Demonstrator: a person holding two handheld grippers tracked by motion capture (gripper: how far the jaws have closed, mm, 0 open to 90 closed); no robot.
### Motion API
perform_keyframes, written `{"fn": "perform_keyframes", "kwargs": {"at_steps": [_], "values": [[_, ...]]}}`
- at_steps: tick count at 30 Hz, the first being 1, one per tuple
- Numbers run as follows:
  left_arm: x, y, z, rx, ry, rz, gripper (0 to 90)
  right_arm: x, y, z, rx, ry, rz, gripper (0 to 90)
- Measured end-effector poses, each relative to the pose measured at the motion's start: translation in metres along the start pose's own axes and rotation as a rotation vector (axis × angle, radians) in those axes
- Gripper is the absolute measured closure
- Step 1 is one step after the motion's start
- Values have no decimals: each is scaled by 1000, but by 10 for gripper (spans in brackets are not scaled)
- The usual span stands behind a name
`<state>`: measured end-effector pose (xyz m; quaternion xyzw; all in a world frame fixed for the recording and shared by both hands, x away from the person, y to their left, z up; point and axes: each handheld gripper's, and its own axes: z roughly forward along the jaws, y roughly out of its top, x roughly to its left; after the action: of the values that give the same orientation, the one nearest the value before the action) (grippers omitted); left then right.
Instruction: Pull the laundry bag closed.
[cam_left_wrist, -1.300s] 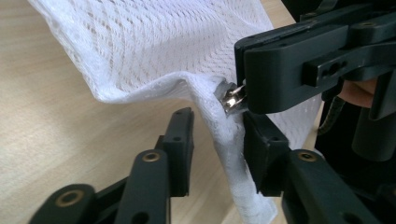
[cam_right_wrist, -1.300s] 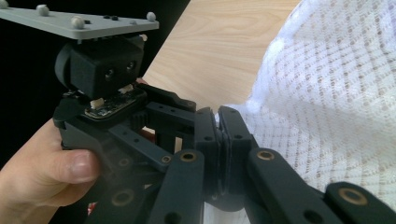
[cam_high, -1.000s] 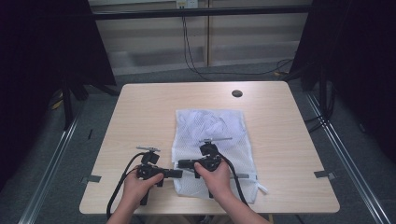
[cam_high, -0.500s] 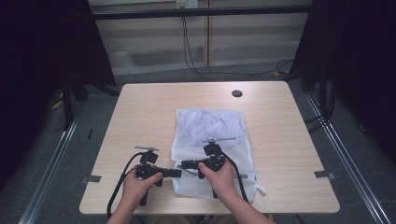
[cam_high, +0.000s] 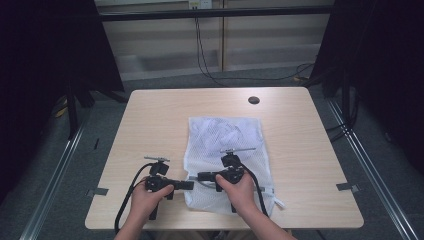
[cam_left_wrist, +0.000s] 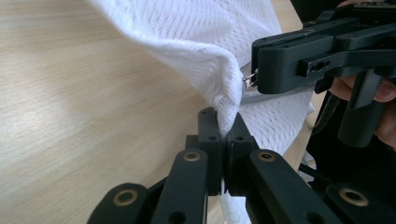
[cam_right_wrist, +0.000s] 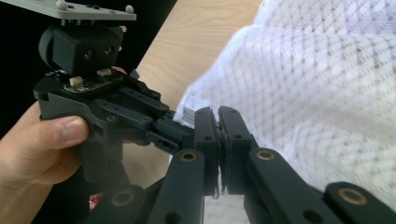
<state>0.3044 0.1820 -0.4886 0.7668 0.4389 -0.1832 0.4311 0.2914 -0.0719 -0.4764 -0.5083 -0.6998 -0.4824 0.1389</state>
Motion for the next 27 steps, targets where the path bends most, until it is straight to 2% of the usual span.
{"fn": "perform_keyframes", "kwargs": {"at_steps": [6, 11, 12, 16, 17, 27], "values": [[-1, 0, 1, -8, -9, -6, 879, -3, 0, -4, -5, 1, 4, 873], [-1, 0, 1, -1, -7, -8, 880, -4, -1, -4, -4, 2, 7, 873], [0, 0, 1, 1, 4, 4, 880, -4, -1, -4, -4, 2, 7, 873], [0, 0, -1, 2, 0, -3, 880, -8, -2, -7, -3, -7, 5, 874], [0, 0, -1, -1, -4, -5, 880, -8, -2, -7, -6, 0, 17, 873], [1, 0, -1, 5, 6, -2, 880, -9, -3, -9, 2, -7, 7, 874]]}}
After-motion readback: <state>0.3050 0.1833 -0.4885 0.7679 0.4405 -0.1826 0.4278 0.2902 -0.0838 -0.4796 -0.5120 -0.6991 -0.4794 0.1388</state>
